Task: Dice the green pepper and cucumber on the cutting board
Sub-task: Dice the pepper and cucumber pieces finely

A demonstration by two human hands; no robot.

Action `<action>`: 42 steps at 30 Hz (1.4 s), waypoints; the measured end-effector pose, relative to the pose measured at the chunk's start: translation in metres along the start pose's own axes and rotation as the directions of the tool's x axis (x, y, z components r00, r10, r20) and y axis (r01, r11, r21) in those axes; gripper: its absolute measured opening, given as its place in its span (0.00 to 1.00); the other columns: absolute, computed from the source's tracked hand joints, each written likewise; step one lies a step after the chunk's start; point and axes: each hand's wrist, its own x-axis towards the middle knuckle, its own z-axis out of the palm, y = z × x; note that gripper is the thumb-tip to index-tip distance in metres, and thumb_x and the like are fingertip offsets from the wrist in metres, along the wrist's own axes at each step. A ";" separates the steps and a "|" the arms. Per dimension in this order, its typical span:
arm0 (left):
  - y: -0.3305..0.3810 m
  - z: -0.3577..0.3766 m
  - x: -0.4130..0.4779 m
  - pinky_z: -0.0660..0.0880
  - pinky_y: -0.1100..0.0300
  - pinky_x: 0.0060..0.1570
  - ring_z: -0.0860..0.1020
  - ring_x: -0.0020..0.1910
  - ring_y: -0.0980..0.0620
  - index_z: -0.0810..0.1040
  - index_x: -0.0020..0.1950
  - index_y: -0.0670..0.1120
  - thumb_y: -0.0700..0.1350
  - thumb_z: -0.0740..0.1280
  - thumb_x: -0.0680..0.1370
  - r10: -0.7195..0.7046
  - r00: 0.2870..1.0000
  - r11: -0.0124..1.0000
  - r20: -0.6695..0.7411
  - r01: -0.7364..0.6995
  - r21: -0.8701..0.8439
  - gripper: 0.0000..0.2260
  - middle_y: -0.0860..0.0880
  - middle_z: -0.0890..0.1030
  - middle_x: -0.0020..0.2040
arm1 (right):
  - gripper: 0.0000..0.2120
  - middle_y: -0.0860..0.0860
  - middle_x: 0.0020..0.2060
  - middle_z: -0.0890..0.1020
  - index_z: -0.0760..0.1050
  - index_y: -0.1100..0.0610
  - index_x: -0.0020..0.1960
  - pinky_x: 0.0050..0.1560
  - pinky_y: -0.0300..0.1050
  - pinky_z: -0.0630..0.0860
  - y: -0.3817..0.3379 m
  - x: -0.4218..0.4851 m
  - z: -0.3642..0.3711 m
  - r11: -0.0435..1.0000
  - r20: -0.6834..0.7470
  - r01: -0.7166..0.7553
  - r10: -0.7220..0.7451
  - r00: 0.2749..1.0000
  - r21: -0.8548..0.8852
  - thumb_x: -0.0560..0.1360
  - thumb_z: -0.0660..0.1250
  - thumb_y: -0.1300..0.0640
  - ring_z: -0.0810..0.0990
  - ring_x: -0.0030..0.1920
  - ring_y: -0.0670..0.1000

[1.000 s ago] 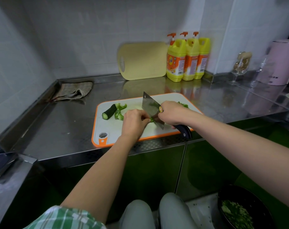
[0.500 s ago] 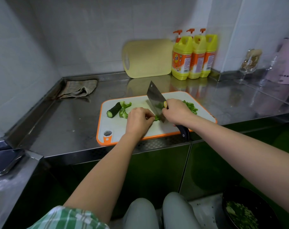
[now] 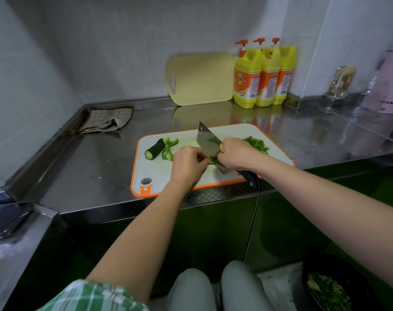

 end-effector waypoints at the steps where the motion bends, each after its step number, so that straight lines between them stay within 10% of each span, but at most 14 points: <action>1: 0.000 0.000 0.000 0.77 0.58 0.47 0.80 0.41 0.52 0.86 0.45 0.45 0.43 0.73 0.73 -0.001 1.000 1.000 0.000 0.001 0.001 0.03 0.49 0.85 0.42 | 0.05 0.57 0.33 0.76 0.73 0.64 0.45 0.32 0.45 0.76 0.000 0.002 0.002 1.000 -0.025 -0.005 0.005 1.000 0.003 0.76 0.60 0.62 0.77 0.28 0.55; 6: 0.000 -0.001 -0.002 0.74 0.62 0.44 0.79 0.40 0.54 0.85 0.44 0.46 0.43 0.74 0.73 0.002 1.000 1.000 -0.011 -0.002 0.014 0.02 0.50 0.85 0.40 | 0.06 0.56 0.42 0.75 0.69 0.59 0.45 0.42 0.53 0.80 0.002 0.004 0.005 0.997 -0.142 0.028 -0.018 0.990 0.065 0.79 0.59 0.58 0.78 0.39 0.60; 11: 0.000 -0.002 -0.002 0.76 0.59 0.44 0.78 0.39 0.54 0.85 0.43 0.46 0.43 0.75 0.72 0.003 1.000 1.000 -0.017 -0.003 0.015 0.02 0.50 0.84 0.39 | 0.08 0.57 0.33 0.74 0.67 0.59 0.40 0.27 0.41 0.71 0.005 -0.003 -0.011 0.996 -0.070 0.031 -0.026 0.997 0.079 0.78 0.57 0.61 0.76 0.25 0.56; 25: 0.001 -0.001 -0.002 0.77 0.54 0.47 0.80 0.41 0.50 0.86 0.44 0.45 0.44 0.75 0.72 0.010 1.000 1.000 -0.018 -0.009 0.019 0.04 0.48 0.85 0.41 | 0.06 0.59 0.32 0.75 0.69 0.62 0.40 0.25 0.41 0.72 -0.004 -0.002 -0.005 1.000 0.022 0.030 -0.030 0.999 0.006 0.76 0.58 0.64 0.75 0.25 0.56; 34: 0.004 -0.004 -0.005 0.77 0.56 0.48 0.81 0.42 0.49 0.86 0.45 0.43 0.41 0.72 0.73 0.024 1.000 0.999 -0.020 -0.024 0.024 0.05 0.47 0.85 0.42 | 0.06 0.57 0.42 0.76 0.69 0.60 0.45 0.41 0.52 0.80 0.001 0.005 0.009 0.995 -0.123 0.013 -0.001 0.992 0.095 0.79 0.58 0.58 0.78 0.38 0.59; 42: 0.001 0.000 -0.003 0.76 0.52 0.46 0.79 0.42 0.47 0.86 0.42 0.46 0.42 0.72 0.72 0.023 1.000 0.998 -0.018 -0.022 0.067 0.03 0.49 0.84 0.38 | 0.10 0.57 0.31 0.74 0.66 0.59 0.39 0.25 0.39 0.68 0.004 -0.008 -0.008 0.996 -0.020 0.024 -0.023 1.000 0.084 0.79 0.57 0.61 0.76 0.25 0.56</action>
